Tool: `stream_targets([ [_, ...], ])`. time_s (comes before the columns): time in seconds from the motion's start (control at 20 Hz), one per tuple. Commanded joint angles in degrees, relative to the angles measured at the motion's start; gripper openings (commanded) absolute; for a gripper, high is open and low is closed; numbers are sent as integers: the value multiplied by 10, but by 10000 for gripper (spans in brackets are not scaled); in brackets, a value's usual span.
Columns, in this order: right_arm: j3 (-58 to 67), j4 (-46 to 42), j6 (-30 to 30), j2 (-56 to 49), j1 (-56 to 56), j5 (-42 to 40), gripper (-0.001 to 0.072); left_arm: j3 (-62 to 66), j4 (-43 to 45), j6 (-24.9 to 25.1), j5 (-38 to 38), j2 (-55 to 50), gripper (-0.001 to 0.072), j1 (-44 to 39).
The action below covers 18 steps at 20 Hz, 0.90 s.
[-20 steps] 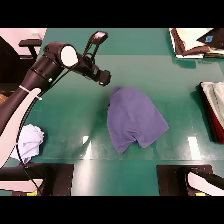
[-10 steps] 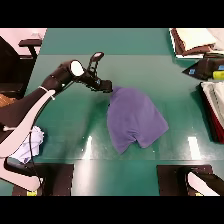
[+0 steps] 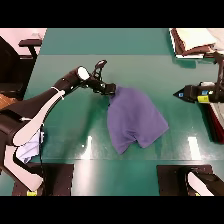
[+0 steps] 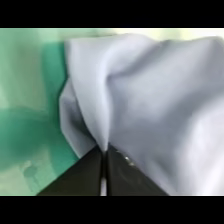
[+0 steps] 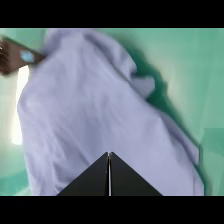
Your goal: Fold the shirts.
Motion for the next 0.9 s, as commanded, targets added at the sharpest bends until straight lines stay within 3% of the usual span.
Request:
stream_targets([
  [0.0, -71, -26, 21, 4, -15, 15, 18, 30, 43, 14, -42, 18, 22, 17],
  [0.1, -119, -28, 32, 4, -45, 21, 18, 35, 96, 14, -49, 59, 21, 34],
  [0.15, -146, -25, 35, 3, -58, 21, 76, 35, 107, 14, -58, 80, 22, 42],
  [0.2, -170, -21, 35, -1, -67, 16, 287, 35, 113, 15, -67, 94, 22, 49],
  [0.25, -192, -14, 34, -14, -70, 13, 421, 35, 116, 27, -73, 106, 22, 52],
  [0.55, -227, 122, -25, -145, 17, -127, 418, 35, 129, 29, -90, 117, 22, 52],
  [0.75, -152, 126, -27, -234, 89, -186, 400, 35, 129, 29, -93, 117, 22, 52],
  [0.85, -113, 120, -27, -268, 106, -201, 199, 35, 129, 29, -106, 117, 22, 52],
])
